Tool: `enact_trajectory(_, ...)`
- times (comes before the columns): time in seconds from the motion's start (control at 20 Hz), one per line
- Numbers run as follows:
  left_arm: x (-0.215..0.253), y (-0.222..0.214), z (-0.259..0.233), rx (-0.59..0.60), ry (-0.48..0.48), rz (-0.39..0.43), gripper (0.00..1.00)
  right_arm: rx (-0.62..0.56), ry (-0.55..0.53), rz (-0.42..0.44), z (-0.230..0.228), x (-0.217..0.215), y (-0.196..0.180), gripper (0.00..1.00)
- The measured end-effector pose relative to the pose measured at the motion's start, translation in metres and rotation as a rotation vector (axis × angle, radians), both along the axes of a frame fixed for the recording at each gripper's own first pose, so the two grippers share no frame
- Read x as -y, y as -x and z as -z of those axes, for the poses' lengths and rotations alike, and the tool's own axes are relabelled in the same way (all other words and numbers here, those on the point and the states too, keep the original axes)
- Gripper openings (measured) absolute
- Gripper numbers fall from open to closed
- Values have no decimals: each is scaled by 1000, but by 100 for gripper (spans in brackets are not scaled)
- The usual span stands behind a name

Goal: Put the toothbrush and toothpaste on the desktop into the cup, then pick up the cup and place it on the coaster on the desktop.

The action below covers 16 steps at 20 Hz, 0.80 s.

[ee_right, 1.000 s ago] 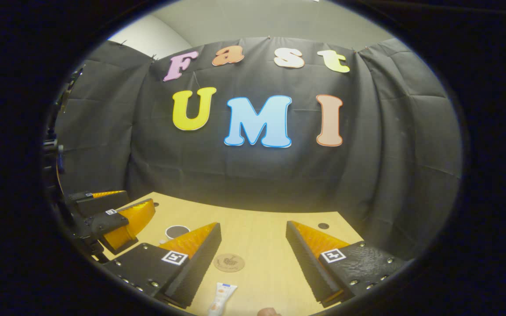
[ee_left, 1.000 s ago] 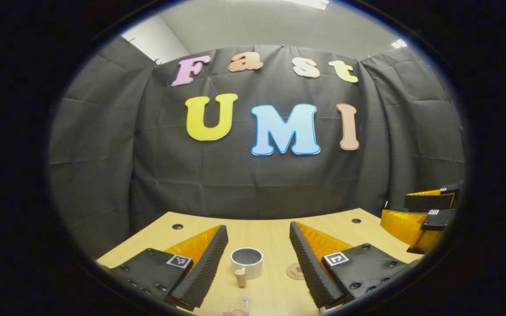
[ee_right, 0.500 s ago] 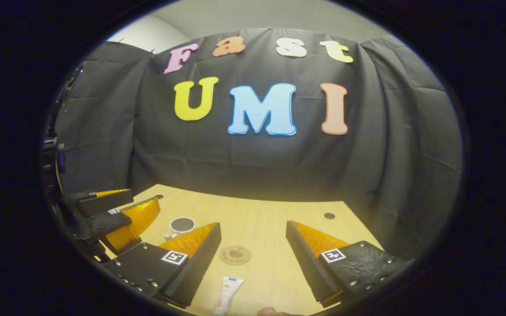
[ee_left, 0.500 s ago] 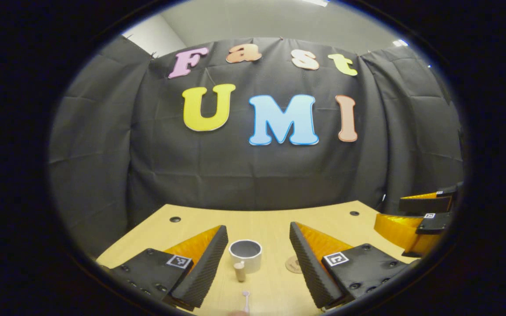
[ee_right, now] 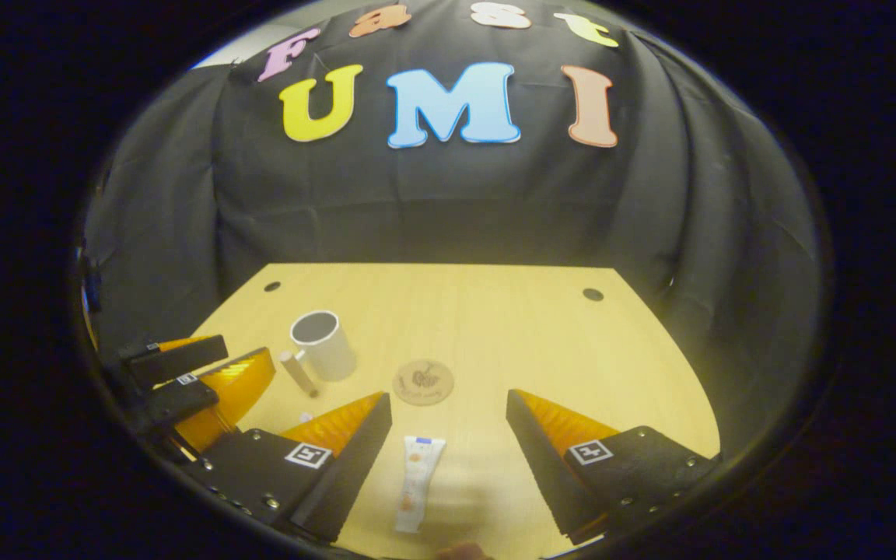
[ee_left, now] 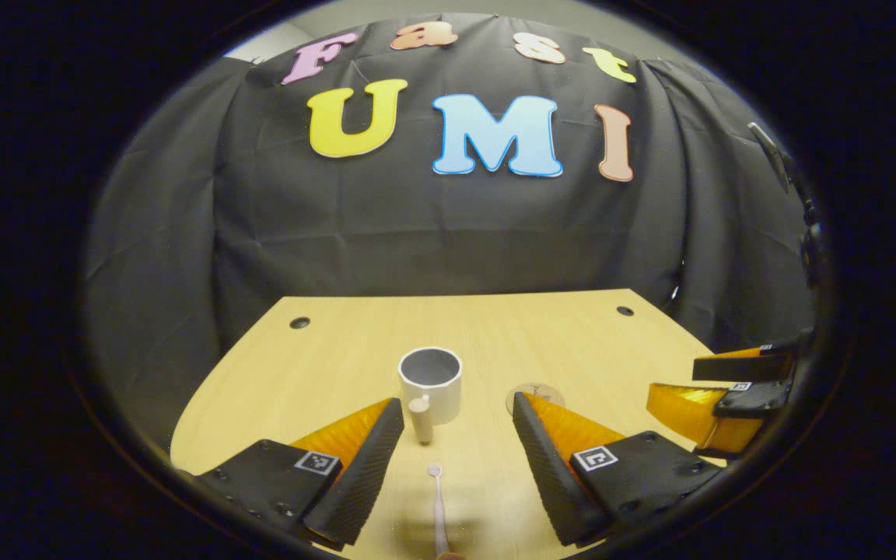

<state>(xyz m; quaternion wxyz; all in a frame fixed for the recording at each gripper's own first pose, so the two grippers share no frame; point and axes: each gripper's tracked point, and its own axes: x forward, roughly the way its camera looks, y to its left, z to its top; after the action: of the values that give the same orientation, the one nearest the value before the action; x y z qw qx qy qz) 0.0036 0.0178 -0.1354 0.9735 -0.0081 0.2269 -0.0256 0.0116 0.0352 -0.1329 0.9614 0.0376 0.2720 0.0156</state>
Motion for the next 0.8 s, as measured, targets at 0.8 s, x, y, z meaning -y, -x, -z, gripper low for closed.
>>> enact_trajectory(0.8,-22,44,151,-674,22,-42,94,-509,-120,-95,104,-45,29,96)
